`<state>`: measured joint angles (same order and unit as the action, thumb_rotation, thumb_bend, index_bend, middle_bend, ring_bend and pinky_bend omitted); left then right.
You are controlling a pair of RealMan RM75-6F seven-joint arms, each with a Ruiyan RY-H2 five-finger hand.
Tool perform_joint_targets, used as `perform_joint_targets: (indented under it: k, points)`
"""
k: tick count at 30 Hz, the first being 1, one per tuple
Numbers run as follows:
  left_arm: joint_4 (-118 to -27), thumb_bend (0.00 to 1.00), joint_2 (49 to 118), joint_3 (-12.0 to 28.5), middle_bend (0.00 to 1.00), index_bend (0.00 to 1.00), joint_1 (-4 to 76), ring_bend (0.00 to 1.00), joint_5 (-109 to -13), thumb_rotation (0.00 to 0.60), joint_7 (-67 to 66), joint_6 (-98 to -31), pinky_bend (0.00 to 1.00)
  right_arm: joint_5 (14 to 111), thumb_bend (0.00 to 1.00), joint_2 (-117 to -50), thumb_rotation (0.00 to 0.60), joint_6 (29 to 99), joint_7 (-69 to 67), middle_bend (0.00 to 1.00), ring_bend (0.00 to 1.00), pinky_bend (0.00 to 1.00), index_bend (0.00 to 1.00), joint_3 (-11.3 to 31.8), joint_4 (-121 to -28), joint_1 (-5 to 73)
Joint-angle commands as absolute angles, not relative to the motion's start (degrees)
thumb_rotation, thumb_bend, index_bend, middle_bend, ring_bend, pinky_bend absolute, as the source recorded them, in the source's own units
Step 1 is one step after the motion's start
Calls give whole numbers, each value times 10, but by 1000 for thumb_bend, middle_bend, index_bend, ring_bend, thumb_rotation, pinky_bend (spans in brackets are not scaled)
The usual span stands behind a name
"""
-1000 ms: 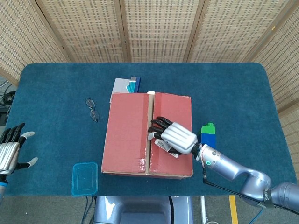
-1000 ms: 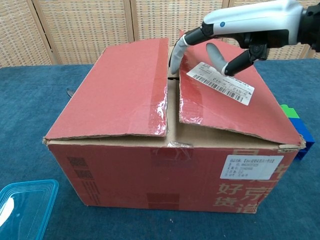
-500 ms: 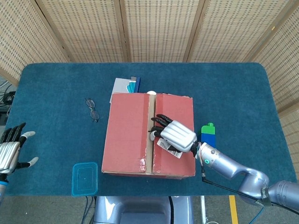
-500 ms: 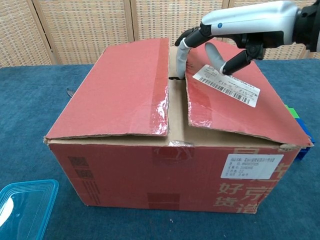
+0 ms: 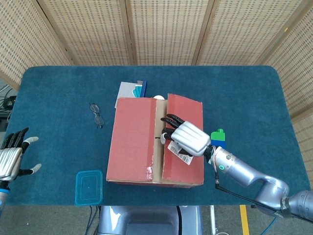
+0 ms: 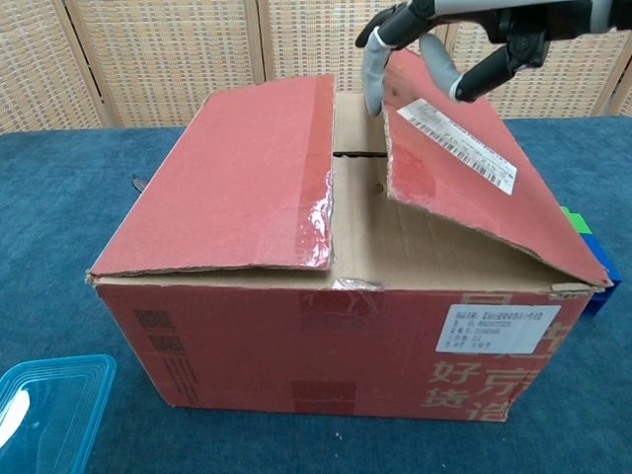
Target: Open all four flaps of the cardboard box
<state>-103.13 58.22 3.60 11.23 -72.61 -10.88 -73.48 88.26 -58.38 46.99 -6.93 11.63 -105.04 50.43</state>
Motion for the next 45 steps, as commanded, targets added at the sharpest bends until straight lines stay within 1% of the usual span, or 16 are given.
perform_joint_targets:
  k: [1, 14, 24, 39, 45]
  points:
    - [-1032, 214, 582, 36, 0, 217, 113, 0, -727, 559, -107, -734, 0, 880, 1000, -562, 600, 476, -71, 424, 70, 0, 427, 125, -1066, 504]
    - [-1031, 214, 581, 37, 0, 217, 115, 0, -732, 557, -106, -737, 0, 858, 1000, -469, 600, 492, -63, 424, 70, 0, 427, 147, -1092, 488]
    - [-1036, 214, 579, 35, 0, 217, 114, 0, -731, 558, -112, -742, 0, 846, 1000, -414, 600, 491, -49, 423, 71, 0, 427, 137, -1084, 461]
    - [-1043, 214, 579, 36, 0, 217, 116, 0, -733, 559, -119, -746, 0, 830, 1000, -369, 600, 507, -37, 415, 71, 0, 427, 131, -1052, 422]
    - [-1044, 214, 579, 35, 0, 217, 117, 0, -734, 558, -124, -744, 0, 833, 1000, -370, 600, 507, -42, 409, 71, 0, 427, 120, -1035, 406]
